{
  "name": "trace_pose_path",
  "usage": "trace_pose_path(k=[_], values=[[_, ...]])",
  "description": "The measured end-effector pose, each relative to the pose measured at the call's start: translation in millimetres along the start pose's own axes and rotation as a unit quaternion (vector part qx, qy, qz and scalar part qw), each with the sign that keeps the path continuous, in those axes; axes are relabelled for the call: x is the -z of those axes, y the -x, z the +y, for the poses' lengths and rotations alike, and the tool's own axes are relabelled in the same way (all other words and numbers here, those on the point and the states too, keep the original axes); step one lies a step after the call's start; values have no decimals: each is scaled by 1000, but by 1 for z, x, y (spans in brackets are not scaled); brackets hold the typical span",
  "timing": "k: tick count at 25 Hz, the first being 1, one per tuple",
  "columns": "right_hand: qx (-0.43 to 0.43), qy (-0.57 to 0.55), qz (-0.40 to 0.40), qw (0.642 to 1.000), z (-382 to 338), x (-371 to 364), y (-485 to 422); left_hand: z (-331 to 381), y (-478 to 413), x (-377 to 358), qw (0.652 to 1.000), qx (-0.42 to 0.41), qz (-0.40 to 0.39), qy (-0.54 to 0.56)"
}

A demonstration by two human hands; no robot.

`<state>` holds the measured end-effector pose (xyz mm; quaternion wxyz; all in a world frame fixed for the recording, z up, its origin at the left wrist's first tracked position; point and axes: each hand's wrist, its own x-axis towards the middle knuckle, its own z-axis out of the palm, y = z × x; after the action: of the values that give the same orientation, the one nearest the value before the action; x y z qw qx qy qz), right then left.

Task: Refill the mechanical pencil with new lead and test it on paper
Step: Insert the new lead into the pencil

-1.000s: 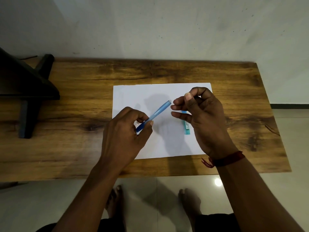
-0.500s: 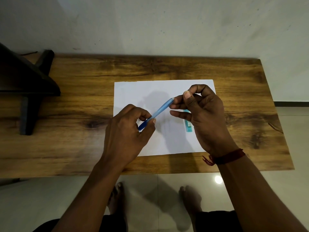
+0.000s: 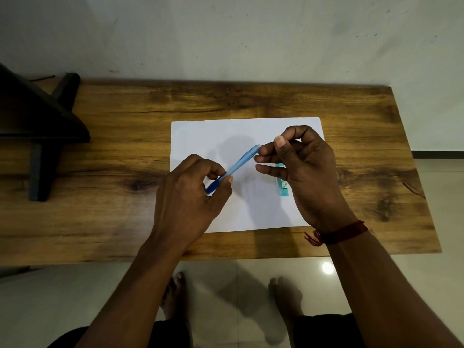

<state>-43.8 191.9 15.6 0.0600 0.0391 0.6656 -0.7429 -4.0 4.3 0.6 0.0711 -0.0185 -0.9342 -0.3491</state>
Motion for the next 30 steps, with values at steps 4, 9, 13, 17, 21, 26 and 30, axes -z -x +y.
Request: trace_pose_path(k=[4, 9, 13, 17, 21, 26, 30], values=[[-3, 6, 6, 1000, 1, 0, 0, 0, 0, 0, 1000, 0, 0, -1], [-3, 20, 4, 1000, 1, -1, 0, 1, 0, 0, 1000, 0, -3, -2], [-5, 36, 3, 999, 2, -2, 1, 0, 0, 1, 1000, -6, -8, -3], [-1, 65, -4, 998, 3, -2, 1, 0, 0, 1, 1000, -8, -7, -8], [-2, 75, -20, 997, 4, -4, 1, 1, 0, 1, 1000, -10, -5, -3], [-13, 59, -22, 998, 4, -9, 2, 1, 0, 0, 1000, -1, 7, 8], [-23, 33, -19, 999, -1, -14, 3, 1, 0, 1, 1000, 0, 20, 19]])
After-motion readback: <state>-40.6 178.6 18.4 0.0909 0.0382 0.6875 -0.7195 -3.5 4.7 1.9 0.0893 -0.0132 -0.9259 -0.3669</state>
